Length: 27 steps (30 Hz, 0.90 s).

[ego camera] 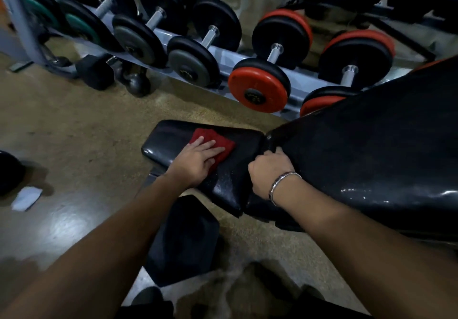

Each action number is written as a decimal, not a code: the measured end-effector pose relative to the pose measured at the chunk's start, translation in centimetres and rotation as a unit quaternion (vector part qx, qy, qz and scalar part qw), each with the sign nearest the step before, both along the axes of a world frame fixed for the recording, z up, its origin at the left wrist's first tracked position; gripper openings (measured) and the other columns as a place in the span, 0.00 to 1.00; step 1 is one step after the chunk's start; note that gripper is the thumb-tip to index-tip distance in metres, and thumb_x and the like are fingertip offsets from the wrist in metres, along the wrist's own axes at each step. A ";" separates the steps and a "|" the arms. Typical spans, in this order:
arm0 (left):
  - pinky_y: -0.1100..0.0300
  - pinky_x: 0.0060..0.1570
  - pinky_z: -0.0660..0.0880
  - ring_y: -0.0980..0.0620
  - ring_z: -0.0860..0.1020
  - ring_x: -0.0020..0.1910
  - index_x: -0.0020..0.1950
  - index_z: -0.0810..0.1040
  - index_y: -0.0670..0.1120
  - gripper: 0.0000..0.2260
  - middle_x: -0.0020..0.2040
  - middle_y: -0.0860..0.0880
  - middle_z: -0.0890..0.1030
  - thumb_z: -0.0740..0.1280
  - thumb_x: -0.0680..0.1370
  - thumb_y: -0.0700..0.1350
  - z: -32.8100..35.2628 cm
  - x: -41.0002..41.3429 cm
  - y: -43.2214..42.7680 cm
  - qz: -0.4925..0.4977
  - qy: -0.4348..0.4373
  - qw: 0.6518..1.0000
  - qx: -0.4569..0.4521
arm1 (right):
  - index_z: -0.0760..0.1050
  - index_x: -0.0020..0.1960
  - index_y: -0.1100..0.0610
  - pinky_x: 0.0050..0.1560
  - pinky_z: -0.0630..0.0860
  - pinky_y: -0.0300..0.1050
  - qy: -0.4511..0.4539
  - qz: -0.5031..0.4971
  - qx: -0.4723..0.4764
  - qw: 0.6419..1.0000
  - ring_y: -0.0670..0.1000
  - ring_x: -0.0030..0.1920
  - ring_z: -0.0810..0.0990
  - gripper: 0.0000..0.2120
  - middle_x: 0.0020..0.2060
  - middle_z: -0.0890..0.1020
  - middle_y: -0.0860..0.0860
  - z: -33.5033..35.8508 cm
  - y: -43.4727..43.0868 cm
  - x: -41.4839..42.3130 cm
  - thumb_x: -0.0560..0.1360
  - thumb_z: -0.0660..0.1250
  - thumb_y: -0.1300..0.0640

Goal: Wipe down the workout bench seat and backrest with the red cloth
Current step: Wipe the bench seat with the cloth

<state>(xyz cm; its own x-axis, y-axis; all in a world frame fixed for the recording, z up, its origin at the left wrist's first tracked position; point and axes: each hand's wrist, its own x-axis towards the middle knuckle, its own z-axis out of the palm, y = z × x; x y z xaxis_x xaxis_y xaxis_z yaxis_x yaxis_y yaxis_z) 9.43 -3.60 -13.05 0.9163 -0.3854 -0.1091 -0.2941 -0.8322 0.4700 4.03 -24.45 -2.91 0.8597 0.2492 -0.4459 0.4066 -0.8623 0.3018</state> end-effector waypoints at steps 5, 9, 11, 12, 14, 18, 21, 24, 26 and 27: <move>0.39 0.78 0.50 0.42 0.49 0.82 0.80 0.59 0.60 0.22 0.83 0.51 0.58 0.53 0.86 0.52 0.7 1.9 -2.5 0.052 0.013 0.996 0.072 | 0.75 0.64 0.54 0.73 0.58 0.63 -0.004 -0.014 -0.007 1.000 0.60 0.66 0.72 0.17 0.62 0.78 0.55 -0.8 0.1 -0.2 0.78 0.61 0.52; 0.39 0.78 0.49 0.41 0.50 0.82 0.79 0.63 0.59 0.21 0.82 0.50 0.60 0.56 0.86 0.52 0.0 1.8 -2.6 0.022 -0.021 0.998 0.054 | 0.76 0.63 0.54 0.73 0.57 0.62 -0.013 -0.025 0.000 1.000 0.59 0.66 0.72 0.16 0.61 0.79 0.56 -1.1 -0.1 -0.3 0.77 0.61 0.52; 0.40 0.78 0.49 0.43 0.52 0.82 0.76 0.69 0.58 0.19 0.80 0.49 0.65 0.61 0.85 0.48 -0.6 0.9 -0.1 -0.047 -0.034 0.998 -0.025 | 0.76 0.63 0.54 0.73 0.58 0.61 -0.024 -0.022 0.002 0.999 0.59 0.66 0.72 0.16 0.61 0.80 0.56 -1.2 -0.2 -0.3 0.77 0.60 0.53; 0.42 0.78 0.49 0.44 0.53 0.82 0.74 0.72 0.58 0.19 0.79 0.50 0.67 0.63 0.84 0.45 -0.8 0.5 1.3 -0.076 -0.032 0.995 -0.052 | 0.76 0.63 0.54 0.73 0.59 0.61 -0.023 -0.022 0.001 0.999 0.59 0.65 0.72 0.16 0.61 0.80 0.56 -1.1 -0.2 -0.2 0.77 0.60 0.53; 0.43 0.78 0.51 0.44 0.56 0.81 0.73 0.74 0.57 0.19 0.77 0.50 0.69 0.64 0.83 0.43 -1.1 0.2 3.1 -0.077 -0.034 0.994 -0.069 | 0.76 0.63 0.54 0.72 0.60 0.60 -0.020 -0.020 -0.001 1.000 0.59 0.64 0.73 0.16 0.60 0.80 0.55 -0.8 0.0 -0.1 0.77 0.60 0.53; 0.40 0.79 0.50 0.42 0.53 0.82 0.76 0.70 0.57 0.20 0.79 0.48 0.66 0.60 0.84 0.44 -0.5 -1.1 0.4 0.057 -0.038 0.996 -0.052 | 0.76 0.62 0.54 0.71 0.63 0.60 -0.022 -0.017 -0.003 1.000 0.58 0.63 0.74 0.15 0.60 0.80 0.55 -0.4 0.2 -0.1 0.77 0.60 0.53; 0.41 0.79 0.47 0.43 0.50 0.82 0.77 0.69 0.58 0.20 0.80 0.49 0.64 0.61 0.84 0.47 -1.2 -2.8 -0.1 0.036 -0.027 0.997 -0.059 | 0.76 0.61 0.54 0.70 0.64 0.60 -0.024 -0.020 -0.001 1.000 0.58 0.63 0.75 0.15 0.59 0.81 0.55 -0.3 0.3 -0.3 0.77 0.61 0.53; 0.42 0.80 0.49 0.50 0.50 0.81 0.72 0.73 0.59 0.19 0.78 0.52 0.66 0.67 0.82 0.46 -0.8 -2.6 3.1 -0.062 0.004 0.996 -0.067 | 0.77 0.59 0.55 0.69 0.65 0.59 -0.029 -0.020 0.006 0.999 0.58 0.61 0.76 0.14 0.58 0.81 0.55 -0.2 0.4 -0.3 0.77 0.61 0.53; 0.44 0.80 0.51 0.53 0.53 0.81 0.70 0.76 0.60 0.20 0.77 0.55 0.68 0.70 0.80 0.44 -0.1 -2.0 4.3 -0.068 0.024 0.995 -0.065 | 0.77 0.58 0.55 0.69 0.64 0.59 -0.030 -0.022 0.009 0.999 0.58 0.61 0.76 0.13 0.58 0.81 0.55 -0.3 0.2 -0.3 0.76 0.61 0.53; 0.47 0.80 0.52 0.52 0.54 0.81 0.70 0.76 0.60 0.20 0.77 0.55 0.69 0.70 0.80 0.45 0.1 -1.9 4.1 -0.044 0.021 0.997 -0.065 | 0.77 0.58 0.55 0.69 0.64 0.59 -0.030 -0.022 0.009 0.999 0.58 0.61 0.76 0.13 0.58 0.81 0.55 -0.3 0.1 -0.3 0.76 0.61 0.53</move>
